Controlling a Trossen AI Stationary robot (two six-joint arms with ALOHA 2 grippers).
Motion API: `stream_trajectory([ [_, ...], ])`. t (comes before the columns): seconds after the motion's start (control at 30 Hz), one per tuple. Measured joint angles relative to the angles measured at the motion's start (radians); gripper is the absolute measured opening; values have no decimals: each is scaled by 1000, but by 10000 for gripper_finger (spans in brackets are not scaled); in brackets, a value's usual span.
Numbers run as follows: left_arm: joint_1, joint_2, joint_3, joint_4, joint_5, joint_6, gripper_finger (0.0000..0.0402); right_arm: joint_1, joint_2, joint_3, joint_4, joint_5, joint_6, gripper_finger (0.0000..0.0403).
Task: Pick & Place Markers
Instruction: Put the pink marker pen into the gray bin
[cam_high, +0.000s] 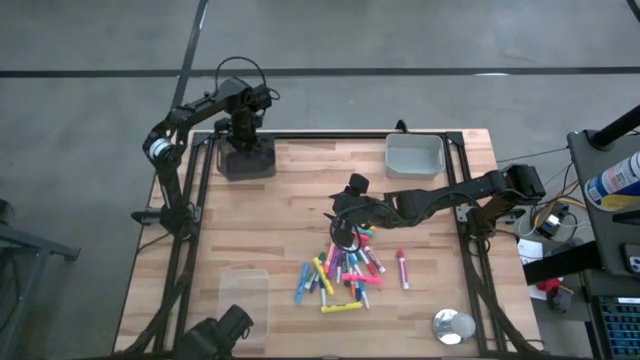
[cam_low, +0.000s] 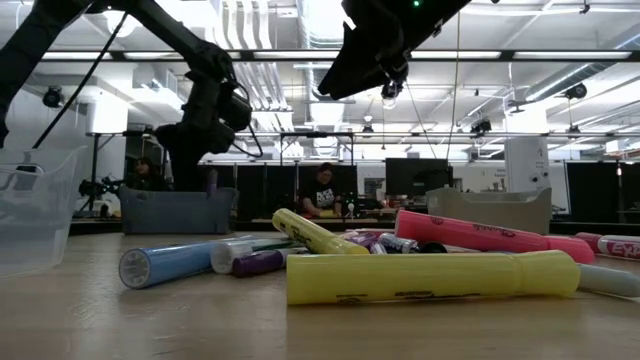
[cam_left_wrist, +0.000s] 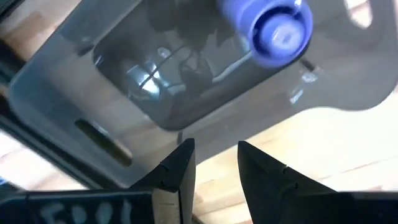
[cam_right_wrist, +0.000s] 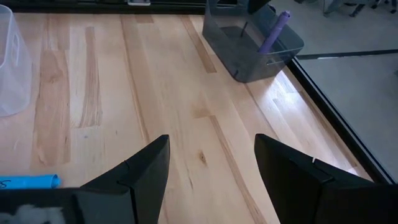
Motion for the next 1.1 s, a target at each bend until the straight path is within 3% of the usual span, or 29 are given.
stream_trajectory([
  [0.3, -5, -117, 0, -21, 0, 29, 113, 0, 0, 0, -37, 0, 0, 233],
  [0.7, -60, -436, -1, 113, 31, -4, 113, 0, 0, 0, -127, 0, -9, 233],
  [1.0, -221, -666, -18, 321, 52, -61, 113, 0, 0, 0, -145, 0, 43, 233],
  [1.1, -300, -737, -75, 423, 53, -81, 113, -1, 0, 0, -169, -54, 63, 233],
])
